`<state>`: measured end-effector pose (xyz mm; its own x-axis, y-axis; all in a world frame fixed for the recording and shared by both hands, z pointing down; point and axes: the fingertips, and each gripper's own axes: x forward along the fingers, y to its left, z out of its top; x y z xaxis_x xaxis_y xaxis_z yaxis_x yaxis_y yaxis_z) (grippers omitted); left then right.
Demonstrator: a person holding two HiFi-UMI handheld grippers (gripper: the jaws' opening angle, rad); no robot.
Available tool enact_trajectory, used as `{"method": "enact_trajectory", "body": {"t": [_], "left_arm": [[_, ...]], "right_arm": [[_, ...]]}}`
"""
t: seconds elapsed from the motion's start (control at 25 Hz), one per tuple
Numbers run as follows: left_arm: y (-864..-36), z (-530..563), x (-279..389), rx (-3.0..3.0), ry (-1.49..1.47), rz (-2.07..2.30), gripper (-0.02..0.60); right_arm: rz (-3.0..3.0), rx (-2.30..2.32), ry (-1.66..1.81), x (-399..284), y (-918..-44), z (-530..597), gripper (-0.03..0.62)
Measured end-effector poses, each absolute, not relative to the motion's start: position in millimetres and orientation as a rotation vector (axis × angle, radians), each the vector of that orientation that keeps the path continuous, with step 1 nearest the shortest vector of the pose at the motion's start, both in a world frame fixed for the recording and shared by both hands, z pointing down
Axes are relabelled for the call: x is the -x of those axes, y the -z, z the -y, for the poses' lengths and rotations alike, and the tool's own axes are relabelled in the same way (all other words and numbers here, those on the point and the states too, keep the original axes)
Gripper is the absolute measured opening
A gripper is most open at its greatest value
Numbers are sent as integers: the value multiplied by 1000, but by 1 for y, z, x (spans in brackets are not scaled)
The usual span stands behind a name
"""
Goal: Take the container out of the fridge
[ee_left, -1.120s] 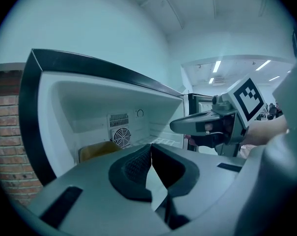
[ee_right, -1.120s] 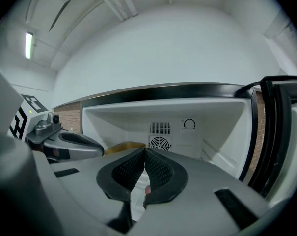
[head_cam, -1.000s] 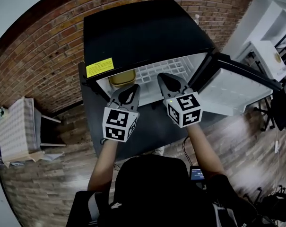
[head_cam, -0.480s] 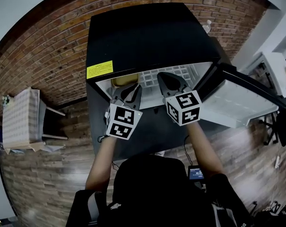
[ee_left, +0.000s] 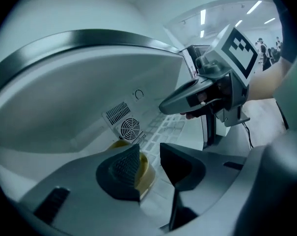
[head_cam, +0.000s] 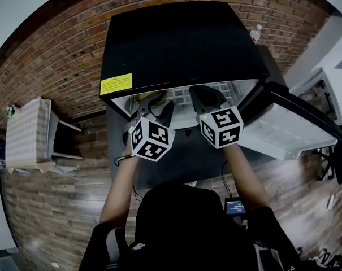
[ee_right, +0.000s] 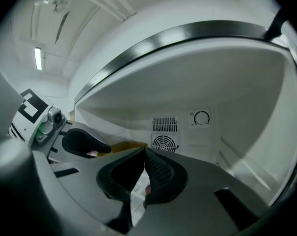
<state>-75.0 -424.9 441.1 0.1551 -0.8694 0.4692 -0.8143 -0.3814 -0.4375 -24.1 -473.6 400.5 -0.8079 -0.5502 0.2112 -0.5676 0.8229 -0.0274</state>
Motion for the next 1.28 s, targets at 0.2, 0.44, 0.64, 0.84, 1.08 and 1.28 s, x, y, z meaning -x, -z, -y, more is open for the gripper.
{"method": "enact_trajectory", "body": {"t": [0.2,0.44,0.64,0.84,1.08,1.28], "left_arm": [[-455,435,76,2200,1246,-1627,126],[-470,444,87,2051,1439,-1582,126],[-480,444,92,1947,1560,-1499,126],[-483,443,95,1869,1645,-1416,126],[-493,442,102,1820,1754,-1337,126],[-498,438,103,1850,1780,-1318,103]], "right_arm": [[2812,-855,-156,22,-407,482,41],[2814,-836,-171,24,-411,490,41],[2813,-823,-181,26,-415,494,41],[2812,-820,-191,29,-416,496,41],[2808,-815,-189,32,-417,497,41],[2805,-822,-192,31,-418,498,41]]}}
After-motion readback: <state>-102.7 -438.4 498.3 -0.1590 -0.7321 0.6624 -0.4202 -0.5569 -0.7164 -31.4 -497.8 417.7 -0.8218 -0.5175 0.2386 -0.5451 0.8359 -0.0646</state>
